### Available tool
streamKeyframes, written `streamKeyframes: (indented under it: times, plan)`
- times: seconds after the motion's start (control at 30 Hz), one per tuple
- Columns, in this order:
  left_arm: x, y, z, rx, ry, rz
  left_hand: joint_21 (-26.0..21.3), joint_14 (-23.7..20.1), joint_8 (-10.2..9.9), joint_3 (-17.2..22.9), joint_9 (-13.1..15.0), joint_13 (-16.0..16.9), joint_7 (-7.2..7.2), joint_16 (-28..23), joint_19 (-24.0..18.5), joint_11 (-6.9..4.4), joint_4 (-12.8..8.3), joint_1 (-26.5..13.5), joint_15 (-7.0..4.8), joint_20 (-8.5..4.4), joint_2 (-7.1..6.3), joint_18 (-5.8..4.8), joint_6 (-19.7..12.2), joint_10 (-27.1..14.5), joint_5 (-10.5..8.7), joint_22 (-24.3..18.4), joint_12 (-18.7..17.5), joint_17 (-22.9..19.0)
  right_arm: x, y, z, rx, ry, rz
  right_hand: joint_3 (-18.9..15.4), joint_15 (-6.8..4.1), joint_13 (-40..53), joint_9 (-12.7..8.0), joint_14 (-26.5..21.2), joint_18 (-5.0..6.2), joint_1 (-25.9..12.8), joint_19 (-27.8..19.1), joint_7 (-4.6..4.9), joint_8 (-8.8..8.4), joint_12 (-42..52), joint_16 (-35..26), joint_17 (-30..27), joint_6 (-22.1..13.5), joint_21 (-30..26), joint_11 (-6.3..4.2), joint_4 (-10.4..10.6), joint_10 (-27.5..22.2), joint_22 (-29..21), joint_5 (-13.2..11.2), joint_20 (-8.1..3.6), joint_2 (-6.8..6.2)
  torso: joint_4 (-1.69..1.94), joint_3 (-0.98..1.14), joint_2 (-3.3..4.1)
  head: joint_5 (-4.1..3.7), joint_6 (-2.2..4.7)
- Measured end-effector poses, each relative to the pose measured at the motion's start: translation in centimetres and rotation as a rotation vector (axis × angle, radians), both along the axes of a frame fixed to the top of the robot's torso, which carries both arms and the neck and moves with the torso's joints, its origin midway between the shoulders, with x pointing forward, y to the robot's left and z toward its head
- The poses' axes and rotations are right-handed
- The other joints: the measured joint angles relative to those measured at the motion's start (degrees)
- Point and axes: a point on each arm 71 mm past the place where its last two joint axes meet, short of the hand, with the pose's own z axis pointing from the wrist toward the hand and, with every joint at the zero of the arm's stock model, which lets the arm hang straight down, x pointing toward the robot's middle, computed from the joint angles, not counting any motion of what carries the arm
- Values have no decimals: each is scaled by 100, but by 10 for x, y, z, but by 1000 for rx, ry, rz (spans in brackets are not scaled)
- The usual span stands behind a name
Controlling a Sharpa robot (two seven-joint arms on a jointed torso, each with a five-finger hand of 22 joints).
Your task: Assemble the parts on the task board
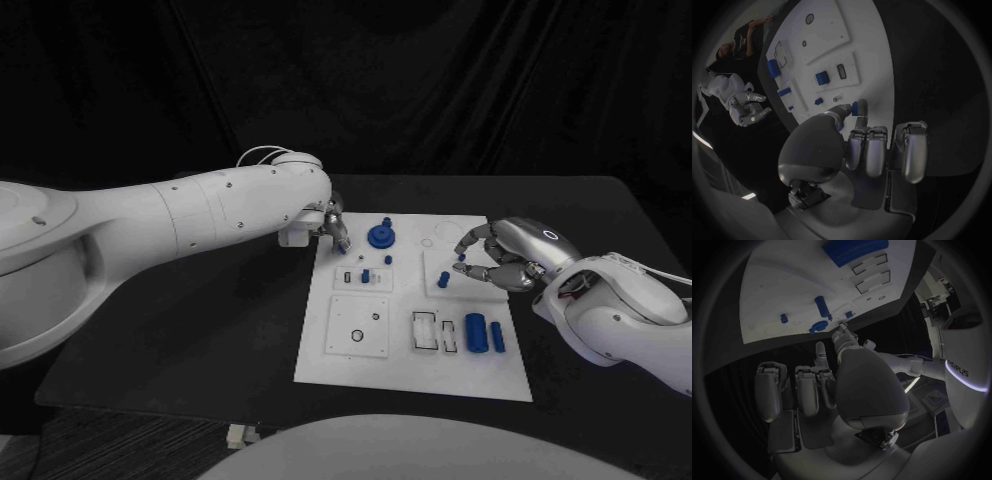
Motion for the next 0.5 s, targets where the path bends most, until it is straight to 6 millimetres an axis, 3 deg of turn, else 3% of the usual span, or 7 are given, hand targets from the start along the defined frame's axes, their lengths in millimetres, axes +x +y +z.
streamKeyframes:
  times: [0.23,0.5]
  plan:
    - [-12,-1,24,-4,-31,-24,0,-7,0,44,6,0,6,0,0,0,-10,-21,-7,0,3,0,9,0,-66,0,0,0,0,-1,-1,-2,3,-2,0,0,0,0,0,0,0,0,0,0,0,0,0,0,0,0,0,0,0,0,0,0,0,0,-1,14,0]
    - [-32,10,32,3,-21,-37,-22,-7,-1,91,10,0,-47,0,0,1,36,-150,-7,0,-4,0,62,0,-162,0,0,0,-1,-3,-1,-3,7,-7,0,0,0,0,0,0,0,0,0,0,0,0,0,0,0,0,0,0,-1,0,0,0,-1,4,-2,29,0]
